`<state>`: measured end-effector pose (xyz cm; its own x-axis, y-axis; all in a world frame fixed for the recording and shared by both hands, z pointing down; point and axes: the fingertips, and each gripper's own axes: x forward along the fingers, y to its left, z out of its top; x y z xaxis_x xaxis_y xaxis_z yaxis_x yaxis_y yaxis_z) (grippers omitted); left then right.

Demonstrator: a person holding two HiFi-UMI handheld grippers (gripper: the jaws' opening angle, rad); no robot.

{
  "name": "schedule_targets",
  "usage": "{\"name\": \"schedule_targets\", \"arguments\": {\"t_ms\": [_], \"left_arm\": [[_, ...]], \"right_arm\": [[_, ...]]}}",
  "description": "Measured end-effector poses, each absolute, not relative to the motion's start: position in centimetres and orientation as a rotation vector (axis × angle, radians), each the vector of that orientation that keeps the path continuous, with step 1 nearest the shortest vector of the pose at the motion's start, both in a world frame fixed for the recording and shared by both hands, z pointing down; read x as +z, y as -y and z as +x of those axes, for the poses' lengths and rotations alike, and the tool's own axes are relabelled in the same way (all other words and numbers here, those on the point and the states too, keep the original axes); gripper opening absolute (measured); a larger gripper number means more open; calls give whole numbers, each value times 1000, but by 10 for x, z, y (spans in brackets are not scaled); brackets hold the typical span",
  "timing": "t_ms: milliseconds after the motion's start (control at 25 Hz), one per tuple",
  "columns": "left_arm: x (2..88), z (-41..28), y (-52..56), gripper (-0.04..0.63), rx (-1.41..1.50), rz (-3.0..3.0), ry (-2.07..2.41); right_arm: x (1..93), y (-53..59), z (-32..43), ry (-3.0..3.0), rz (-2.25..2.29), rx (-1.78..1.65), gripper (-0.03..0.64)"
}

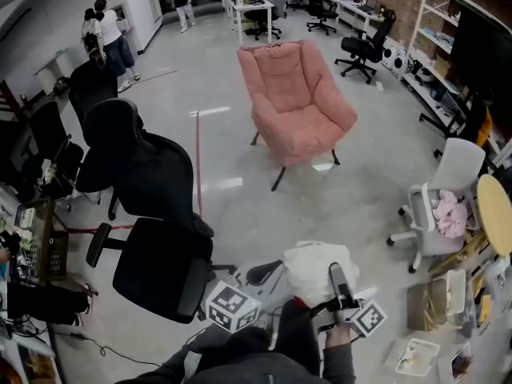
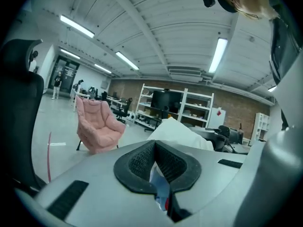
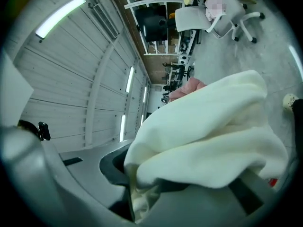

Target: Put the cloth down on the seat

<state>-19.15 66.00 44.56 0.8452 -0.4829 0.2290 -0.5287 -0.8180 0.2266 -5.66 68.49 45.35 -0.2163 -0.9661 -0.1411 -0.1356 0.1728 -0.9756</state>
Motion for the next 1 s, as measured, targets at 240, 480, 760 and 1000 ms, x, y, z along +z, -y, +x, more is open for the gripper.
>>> {"name": "schedule_targets", "arguments": {"t_ms": [240, 480, 760, 1000], "left_arm": [[450, -198, -682, 5, 253, 2723, 748], [452, -180, -660, 5, 264, 2717, 731], [448, -134, -598, 5, 231, 2714, 753], [439, -94, -537, 5, 173, 2714, 787]], "right_arm": [[458, -703, -65, -1558, -1122, -1173, 100], [453, -677, -41, -1505, -1089, -1161, 100], [446, -612, -6, -1545, -1064, -1187, 100], [439, -546, 32, -1585, -1054, -1184, 100]]}}
